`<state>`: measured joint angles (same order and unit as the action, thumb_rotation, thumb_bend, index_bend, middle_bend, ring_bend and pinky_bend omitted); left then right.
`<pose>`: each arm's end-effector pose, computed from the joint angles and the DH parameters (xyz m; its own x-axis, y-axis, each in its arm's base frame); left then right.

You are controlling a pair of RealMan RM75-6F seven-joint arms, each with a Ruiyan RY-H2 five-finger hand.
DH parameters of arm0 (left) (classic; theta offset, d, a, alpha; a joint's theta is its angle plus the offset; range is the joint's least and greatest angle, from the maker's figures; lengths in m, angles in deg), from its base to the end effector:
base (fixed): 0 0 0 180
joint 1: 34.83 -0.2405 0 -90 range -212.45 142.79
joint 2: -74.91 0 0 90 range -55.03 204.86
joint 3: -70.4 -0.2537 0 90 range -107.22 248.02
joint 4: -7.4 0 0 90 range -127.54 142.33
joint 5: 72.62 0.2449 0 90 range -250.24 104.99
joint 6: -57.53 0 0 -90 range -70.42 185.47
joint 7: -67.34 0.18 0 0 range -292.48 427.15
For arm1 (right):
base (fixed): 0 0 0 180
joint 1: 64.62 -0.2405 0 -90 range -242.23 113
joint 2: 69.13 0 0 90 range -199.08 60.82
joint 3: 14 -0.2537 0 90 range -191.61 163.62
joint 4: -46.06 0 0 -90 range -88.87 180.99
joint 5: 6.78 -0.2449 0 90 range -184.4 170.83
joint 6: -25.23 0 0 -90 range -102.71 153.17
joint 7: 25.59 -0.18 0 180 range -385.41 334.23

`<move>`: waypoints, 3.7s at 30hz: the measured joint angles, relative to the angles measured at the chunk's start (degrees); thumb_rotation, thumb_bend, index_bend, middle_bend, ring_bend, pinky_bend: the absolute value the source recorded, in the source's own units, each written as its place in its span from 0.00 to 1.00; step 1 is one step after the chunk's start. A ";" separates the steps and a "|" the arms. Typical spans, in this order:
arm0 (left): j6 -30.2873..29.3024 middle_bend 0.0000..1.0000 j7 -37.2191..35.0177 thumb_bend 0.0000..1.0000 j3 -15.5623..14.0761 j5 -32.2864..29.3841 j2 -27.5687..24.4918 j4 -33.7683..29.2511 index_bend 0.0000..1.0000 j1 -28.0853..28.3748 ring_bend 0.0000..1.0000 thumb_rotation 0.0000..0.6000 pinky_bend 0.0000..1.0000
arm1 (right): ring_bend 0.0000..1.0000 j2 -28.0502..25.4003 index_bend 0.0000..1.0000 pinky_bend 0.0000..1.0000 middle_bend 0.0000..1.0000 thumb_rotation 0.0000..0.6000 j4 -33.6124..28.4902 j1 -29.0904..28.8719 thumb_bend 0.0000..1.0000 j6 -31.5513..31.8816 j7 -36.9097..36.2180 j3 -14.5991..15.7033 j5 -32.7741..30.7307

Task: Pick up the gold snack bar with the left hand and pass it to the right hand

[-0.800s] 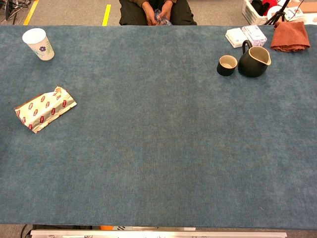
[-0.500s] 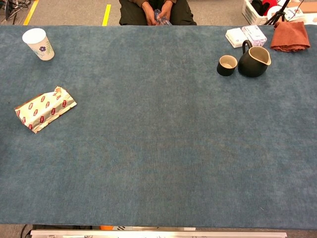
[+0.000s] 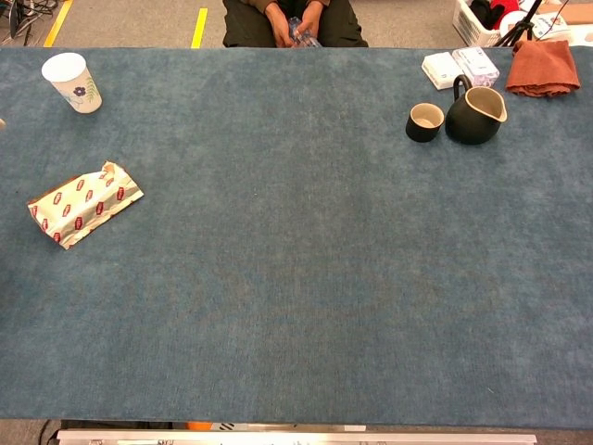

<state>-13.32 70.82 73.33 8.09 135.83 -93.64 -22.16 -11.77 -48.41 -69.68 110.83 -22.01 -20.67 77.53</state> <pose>-0.2892 0.2527 0.0911 0.3615 0.2110 0.9082 0.9323 -0.0717 -0.3544 -0.3197 -0.2366 0.1766 0.5144 0.0796 0.8539 -0.8571 0.0162 0.5148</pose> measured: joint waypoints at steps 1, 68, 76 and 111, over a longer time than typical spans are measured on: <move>0.90 0.18 0.33 0.36 0.11 -0.38 0.33 0.18 0.20 0.59 0.16 1.00 0.18 | 0.29 -0.01 0.21 0.35 0.37 1.00 -0.02 -0.15 0.28 -0.18 -0.03 -0.04 0.02; 20.30 0.16 11.77 0.21 -2.22 -16.51 7.92 -1.22 0.04 18.04 0.10 1.00 0.13 | 0.29 0.39 0.21 0.35 0.37 1.00 2.95 2.14 0.28 0.08 -4.35 1.73 -0.61; 17.89 0.11 13.74 0.21 -3.43 -19.14 7.71 2.00 0.04 16.42 0.10 1.00 0.13 | 0.29 0.57 0.21 0.35 0.37 1.00 3.11 2.19 0.28 0.13 -4.63 1.83 -0.44; 12.23 0.10 21.34 0.21 -4.15 -32.40 13.61 7.13 0.14 12.87 0.08 1.00 0.13 | 0.29 -0.47 0.21 0.35 0.37 1.00 2.47 3.14 0.28 1.95 -5.64 2.02 0.84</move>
<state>-1.09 92.16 69.18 -24.31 149.44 -86.52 -9.29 -12.23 -45.95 -66.54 112.77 -27.66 -18.65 78.38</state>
